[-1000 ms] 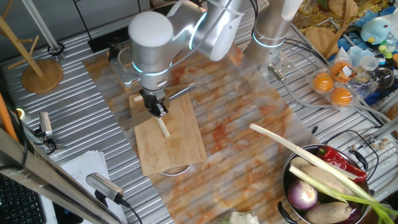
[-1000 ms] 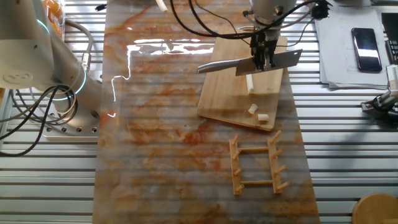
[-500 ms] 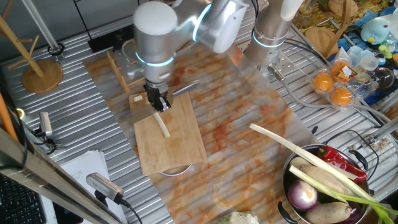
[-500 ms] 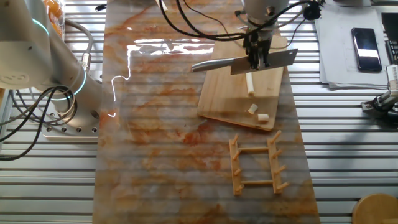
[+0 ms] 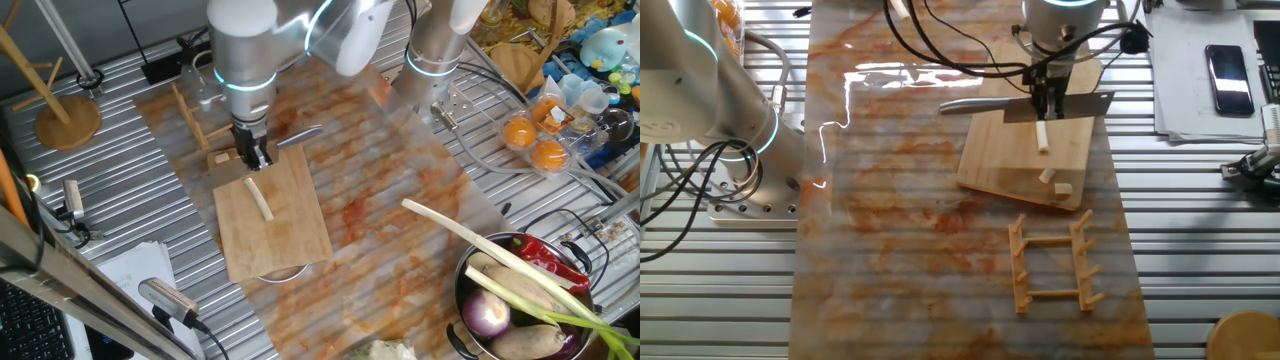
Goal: Chop the scallions
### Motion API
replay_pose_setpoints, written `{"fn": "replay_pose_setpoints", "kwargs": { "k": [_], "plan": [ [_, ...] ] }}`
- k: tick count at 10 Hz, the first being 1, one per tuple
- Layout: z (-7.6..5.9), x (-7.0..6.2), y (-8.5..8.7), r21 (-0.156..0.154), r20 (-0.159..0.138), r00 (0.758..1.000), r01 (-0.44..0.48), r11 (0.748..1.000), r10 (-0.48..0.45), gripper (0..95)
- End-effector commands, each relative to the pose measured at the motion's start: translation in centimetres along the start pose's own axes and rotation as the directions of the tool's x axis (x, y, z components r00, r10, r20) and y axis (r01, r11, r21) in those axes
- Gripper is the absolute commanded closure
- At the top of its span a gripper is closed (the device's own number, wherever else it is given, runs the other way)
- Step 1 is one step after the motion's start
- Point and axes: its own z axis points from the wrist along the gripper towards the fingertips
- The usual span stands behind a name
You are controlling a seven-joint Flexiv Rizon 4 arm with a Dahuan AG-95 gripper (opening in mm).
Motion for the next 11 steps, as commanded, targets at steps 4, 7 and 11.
{"fn": "replay_pose_setpoints", "kwargs": {
  "k": [4, 7, 11],
  "plan": [
    [1.4, 0.5, 0.8, -0.037, -0.017, 1.000, -0.011, 0.999, 0.011, 95.0],
    [2.9, -0.3, 1.4, -0.034, -0.022, 1.000, -0.020, 0.999, 0.020, 95.0],
    [4.0, -1.0, 1.3, -0.032, -0.018, 1.000, -0.025, 0.999, 0.024, 95.0]
  ]
}}
